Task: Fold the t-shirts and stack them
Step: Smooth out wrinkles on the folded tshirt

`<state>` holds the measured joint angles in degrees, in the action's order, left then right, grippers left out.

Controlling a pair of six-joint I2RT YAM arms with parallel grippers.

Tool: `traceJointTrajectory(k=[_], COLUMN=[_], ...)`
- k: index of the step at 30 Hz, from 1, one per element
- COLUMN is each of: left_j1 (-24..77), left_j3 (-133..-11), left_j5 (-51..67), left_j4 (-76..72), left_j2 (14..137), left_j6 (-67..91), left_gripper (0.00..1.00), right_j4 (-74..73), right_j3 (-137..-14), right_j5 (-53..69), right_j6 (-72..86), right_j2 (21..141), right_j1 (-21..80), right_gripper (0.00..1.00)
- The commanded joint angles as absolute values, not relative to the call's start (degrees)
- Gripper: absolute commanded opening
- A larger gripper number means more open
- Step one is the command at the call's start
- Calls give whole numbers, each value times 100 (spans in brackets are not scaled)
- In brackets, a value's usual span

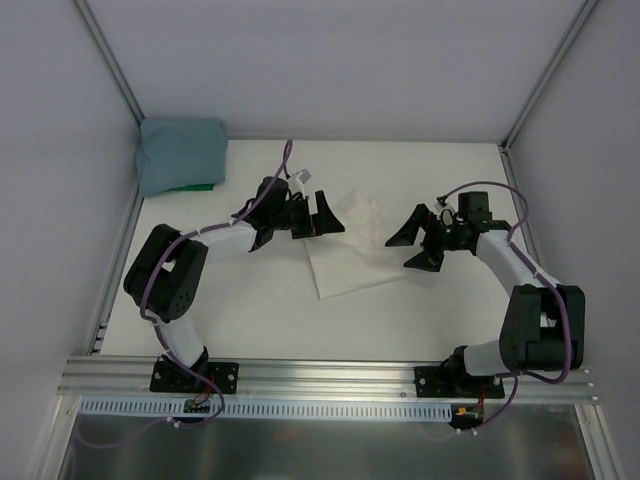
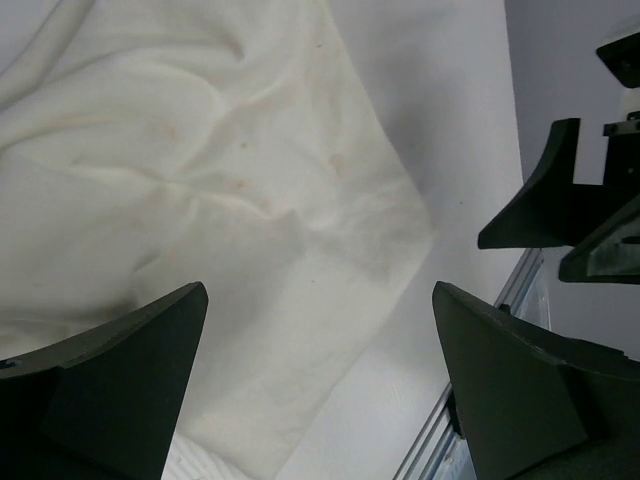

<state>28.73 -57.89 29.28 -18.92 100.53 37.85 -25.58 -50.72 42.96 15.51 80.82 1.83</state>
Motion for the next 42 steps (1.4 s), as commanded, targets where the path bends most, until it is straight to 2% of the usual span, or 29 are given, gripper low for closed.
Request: traceJointTrajectory(k=[1, 8, 15, 22, 29, 32, 33, 38, 39, 42], left_j1=[2725, 2558, 2523, 2364, 2364, 2373, 2373, 2408, 2417, 2627], left_j3=[-5599, -5247, -5827, -6757, -6847, -6733, -6628, -6110, -6082, -6457], left_j5=[2865, 2672, 2725, 2935, 3603, 3972, 4164, 4298, 4211, 2906], left_j4=[-2311, -3330, -3059, -2136, -2127, -2170, -2206, -2075, -1578, 134], left_j2=[10274, 11056, 11680, 11716, 11006, 10462, 10328, 9187, 8958, 8071], left_j6=[3735, 3876, 3824, 3366, 3717, 3849, 3989, 4123, 4009, 2951], left_gripper=[99, 99, 99, 99, 99, 99, 99, 99, 99, 99], right_j4=[-2593, -2707, -2856, -3006, -2997, -3591, -3786, -5112, -5220, -5563], right_j3=[-5019, -5019, -5054, -5036, -5054, -5577, -5816, -7686, -7908, -8645], right_j5=[4403, 4395, 4342, 4263, 4017, 3395, 2827, 1285, 831, 179], right_j6=[1459, 1380, 1257, 1125, 1099, 767, 678, 247, 237, 272], right_j2=[7919, 7910, 7875, 7849, 7963, 7936, 7989, 9023, 9200, 9877], right_j1=[132, 132, 141, 132, 219, 815, 1287, 2712, 2872, 3427], right_gripper=[99, 100, 100, 99, 100, 99, 99, 99, 99, 99])
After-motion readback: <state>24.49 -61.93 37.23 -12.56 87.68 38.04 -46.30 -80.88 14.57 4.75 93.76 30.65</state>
